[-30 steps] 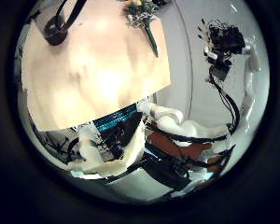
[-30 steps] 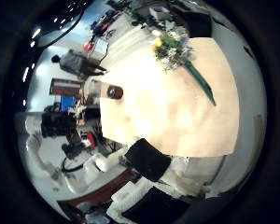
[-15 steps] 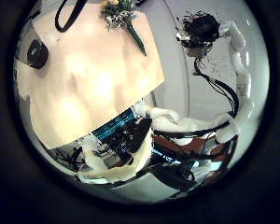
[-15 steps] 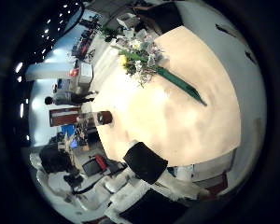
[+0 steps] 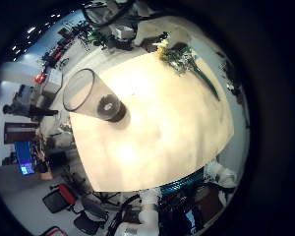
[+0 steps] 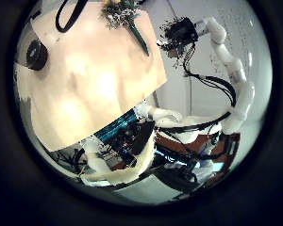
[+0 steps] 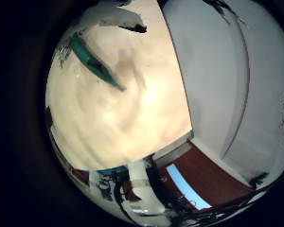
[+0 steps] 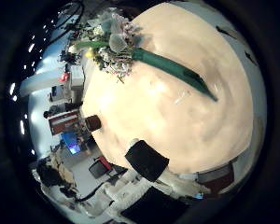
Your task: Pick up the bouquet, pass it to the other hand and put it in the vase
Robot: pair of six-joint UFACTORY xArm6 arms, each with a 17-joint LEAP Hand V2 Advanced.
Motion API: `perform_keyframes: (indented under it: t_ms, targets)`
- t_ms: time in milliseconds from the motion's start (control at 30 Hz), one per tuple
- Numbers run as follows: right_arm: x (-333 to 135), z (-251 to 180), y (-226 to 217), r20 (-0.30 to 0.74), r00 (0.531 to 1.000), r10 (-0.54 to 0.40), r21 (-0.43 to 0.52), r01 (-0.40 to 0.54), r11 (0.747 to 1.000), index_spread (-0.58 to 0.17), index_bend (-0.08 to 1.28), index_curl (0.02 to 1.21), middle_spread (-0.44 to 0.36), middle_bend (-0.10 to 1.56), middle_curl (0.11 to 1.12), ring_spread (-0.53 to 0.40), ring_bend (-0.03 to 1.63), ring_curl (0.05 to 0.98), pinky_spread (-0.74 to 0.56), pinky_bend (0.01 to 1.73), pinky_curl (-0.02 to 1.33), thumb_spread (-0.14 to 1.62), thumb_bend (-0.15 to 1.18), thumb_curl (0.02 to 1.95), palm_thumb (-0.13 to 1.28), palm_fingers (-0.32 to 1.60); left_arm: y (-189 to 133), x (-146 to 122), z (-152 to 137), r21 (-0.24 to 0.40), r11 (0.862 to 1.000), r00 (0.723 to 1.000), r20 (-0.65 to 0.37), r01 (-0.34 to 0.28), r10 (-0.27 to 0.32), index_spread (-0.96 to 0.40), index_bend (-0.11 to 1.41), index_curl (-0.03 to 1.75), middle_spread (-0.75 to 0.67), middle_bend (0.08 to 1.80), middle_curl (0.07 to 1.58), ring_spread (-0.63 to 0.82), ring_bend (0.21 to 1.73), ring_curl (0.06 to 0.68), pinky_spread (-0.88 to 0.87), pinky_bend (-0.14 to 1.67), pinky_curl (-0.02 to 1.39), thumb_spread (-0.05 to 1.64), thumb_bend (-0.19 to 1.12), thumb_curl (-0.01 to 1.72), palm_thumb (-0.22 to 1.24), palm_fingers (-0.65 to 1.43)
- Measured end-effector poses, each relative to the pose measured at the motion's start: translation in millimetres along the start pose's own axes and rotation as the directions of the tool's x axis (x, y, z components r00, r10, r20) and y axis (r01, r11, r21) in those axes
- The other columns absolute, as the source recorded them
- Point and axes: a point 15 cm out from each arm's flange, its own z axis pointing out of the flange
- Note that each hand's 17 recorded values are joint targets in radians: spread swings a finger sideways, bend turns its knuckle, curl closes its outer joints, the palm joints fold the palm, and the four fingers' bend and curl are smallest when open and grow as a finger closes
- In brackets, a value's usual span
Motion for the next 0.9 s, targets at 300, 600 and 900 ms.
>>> perform_keyframes:
  t_ms: [300,600,900]
  targets:
    - [7.1,62.1,-10.4,-0.003,1.0,0.015,-0.05,-0.015,0.999,-0.107,0.16,0.29,0.199,0.33,0.36,0.194,0.82,0.256,0.41,0.81,0.27,1.12,-0.02,0.34,0.37,0.22,-3.1,-0.4,2.1,0.003,1.0,1.0,-0.003,0.0,0.0,-0.01,0.17,0.34,0.29,0.19,0.33,0.5,0.52,0.201,0.56,0.45,0.15,0.99,-0.03,0.29,0.15,0.1]
    - [8.8,94.1,-13.3,-0.006,0.999,0.035,-0.114,-0.035,0.993,-0.108,0.16,0.3,0.189,0.34,0.36,0.195,0.83,0.249,0.41,0.81,0.25,1.12,-0.02,0.34,0.38,0.22,-2.7,-2.3,6.2,-0.004,1.0,1.0,-0.004,0.002,-0.002,0.0,0.17,0.34,0.29,0.19,0.33,0.5,0.52,0.202,0.56,0.44,0.16,0.99,-0.03,0.29,0.15,0.1]
    - [1.5,111.5,-14.0,-0.015,0.999,0.033,-0.147,-0.035,0.988,-0.097,0.17,0.3,0.179,0.36,0.37,0.186,0.83,0.242,0.38,0.77,0.22,1.12,-0.02,0.35,0.41,0.24,-2.2,-11.2,16.9,-0.007,1.0,1.0,-0.009,0.018,-0.018,0.0,0.17,0.34,0.29,0.19,0.33,0.5,0.52,0.203,0.56,0.44,0.16,0.99,-0.03,0.29,0.14,0.1]
